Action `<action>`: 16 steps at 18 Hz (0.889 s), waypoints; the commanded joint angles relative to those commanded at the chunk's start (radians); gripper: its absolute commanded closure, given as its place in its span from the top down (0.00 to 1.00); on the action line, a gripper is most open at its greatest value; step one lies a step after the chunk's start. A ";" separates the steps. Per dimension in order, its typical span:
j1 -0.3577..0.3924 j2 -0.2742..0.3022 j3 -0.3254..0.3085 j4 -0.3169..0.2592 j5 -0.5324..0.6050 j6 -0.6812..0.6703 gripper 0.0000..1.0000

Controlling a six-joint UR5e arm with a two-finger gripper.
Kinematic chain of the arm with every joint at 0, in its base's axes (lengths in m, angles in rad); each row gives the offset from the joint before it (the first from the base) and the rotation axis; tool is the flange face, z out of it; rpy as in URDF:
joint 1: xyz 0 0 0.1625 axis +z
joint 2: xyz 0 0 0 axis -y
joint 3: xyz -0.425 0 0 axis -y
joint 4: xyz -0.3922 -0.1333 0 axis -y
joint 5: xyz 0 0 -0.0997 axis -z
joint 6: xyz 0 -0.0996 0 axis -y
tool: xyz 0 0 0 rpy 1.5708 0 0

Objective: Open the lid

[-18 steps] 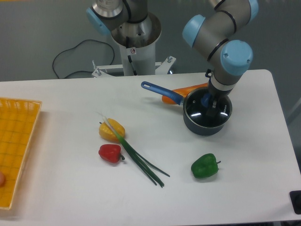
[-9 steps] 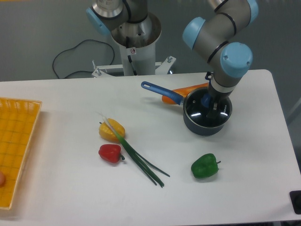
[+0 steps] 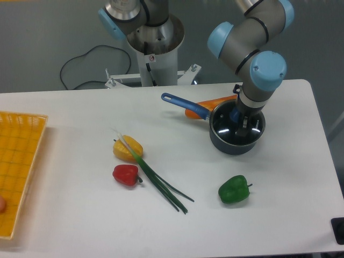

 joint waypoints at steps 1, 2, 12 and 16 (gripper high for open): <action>0.000 0.000 0.000 0.000 0.000 0.002 0.86; 0.000 0.000 0.002 0.000 0.002 0.003 0.86; -0.002 0.000 0.005 -0.002 0.006 -0.014 0.74; -0.003 0.000 0.006 -0.003 0.006 -0.029 0.67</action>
